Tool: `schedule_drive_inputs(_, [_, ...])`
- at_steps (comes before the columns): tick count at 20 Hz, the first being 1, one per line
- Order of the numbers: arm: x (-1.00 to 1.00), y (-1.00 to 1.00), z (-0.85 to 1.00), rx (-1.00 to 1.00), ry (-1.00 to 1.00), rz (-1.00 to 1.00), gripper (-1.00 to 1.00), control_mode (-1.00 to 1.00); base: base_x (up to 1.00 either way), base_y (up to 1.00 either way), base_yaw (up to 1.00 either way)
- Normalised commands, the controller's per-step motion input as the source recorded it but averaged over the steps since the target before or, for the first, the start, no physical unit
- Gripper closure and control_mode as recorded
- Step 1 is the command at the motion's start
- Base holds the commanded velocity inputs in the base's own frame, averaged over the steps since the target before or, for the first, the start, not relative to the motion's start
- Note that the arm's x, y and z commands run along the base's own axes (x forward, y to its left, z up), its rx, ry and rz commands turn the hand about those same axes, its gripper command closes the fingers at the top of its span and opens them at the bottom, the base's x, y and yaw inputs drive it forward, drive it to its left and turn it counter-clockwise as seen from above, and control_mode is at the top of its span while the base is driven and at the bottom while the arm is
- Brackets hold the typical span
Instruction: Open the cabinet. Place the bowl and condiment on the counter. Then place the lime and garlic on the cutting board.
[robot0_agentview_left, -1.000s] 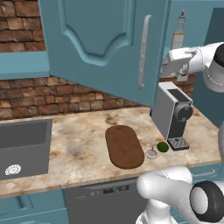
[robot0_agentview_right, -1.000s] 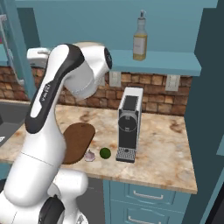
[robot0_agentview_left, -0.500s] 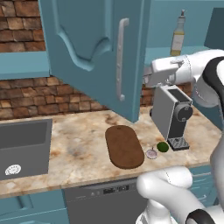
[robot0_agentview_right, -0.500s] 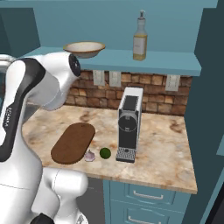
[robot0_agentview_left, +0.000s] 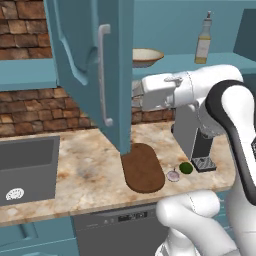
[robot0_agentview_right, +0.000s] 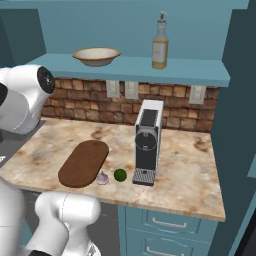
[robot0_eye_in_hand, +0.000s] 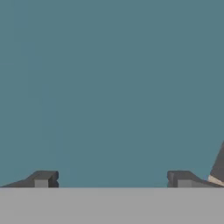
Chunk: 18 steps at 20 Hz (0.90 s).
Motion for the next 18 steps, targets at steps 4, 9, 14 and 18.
schedule_drive_inputs(4, [-0.20, 0.67, 0.00, 0.00, 0.06, 0.03, -1.00, -1.00, 0.00, 0.00, 0.00])
schedule_drive_inputs(9, [-0.17, 0.65, 0.00, 0.00, 0.06, 0.02, -1.00, -1.00, 0.00, 0.00, 0.00])
schedule_drive_inputs(14, [-0.07, 0.64, 0.00, 0.00, 0.07, 0.00, -1.00, -1.00, 0.00, 0.00, 0.00])
schedule_drive_inputs(18, [0.00, 0.74, -0.06, -0.02, 0.05, 0.00, -1.00, -1.00, 0.00, 0.00, 0.00])
